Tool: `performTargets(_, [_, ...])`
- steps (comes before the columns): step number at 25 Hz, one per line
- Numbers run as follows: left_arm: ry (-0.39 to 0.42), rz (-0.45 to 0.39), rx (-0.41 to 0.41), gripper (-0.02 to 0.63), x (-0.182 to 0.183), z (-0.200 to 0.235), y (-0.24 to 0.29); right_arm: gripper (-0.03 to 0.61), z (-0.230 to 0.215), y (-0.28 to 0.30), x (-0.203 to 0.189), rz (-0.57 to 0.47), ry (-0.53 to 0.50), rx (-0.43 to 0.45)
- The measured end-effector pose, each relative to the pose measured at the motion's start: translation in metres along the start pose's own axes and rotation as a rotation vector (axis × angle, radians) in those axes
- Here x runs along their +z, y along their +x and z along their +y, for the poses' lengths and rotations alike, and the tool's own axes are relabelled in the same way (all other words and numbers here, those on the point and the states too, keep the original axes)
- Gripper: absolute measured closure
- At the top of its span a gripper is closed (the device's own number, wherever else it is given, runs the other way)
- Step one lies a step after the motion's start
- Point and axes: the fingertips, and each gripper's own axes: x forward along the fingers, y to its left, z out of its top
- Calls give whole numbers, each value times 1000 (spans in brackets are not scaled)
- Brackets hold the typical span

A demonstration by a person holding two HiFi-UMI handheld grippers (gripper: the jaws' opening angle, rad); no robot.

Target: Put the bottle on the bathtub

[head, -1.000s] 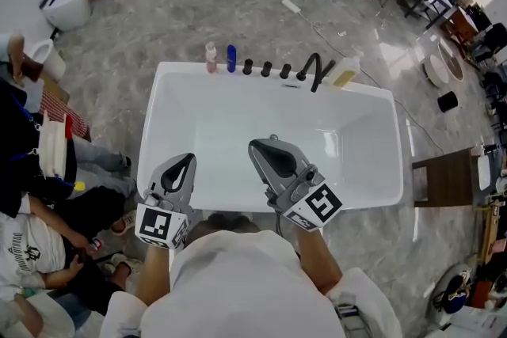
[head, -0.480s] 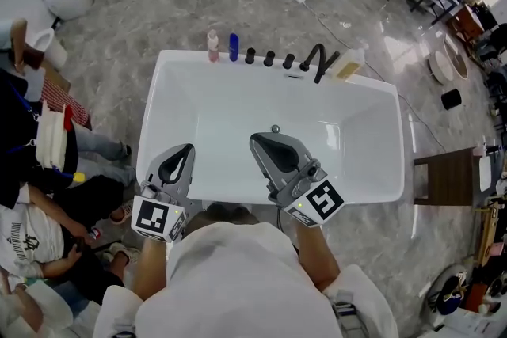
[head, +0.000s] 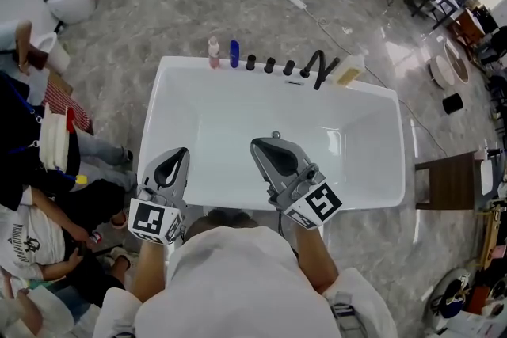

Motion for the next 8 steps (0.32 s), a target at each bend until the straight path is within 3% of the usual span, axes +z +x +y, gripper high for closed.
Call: performTargets(8, [10,4,-10,607,-4,-3,7,571,-5,-2,-4,3,-4,-3])
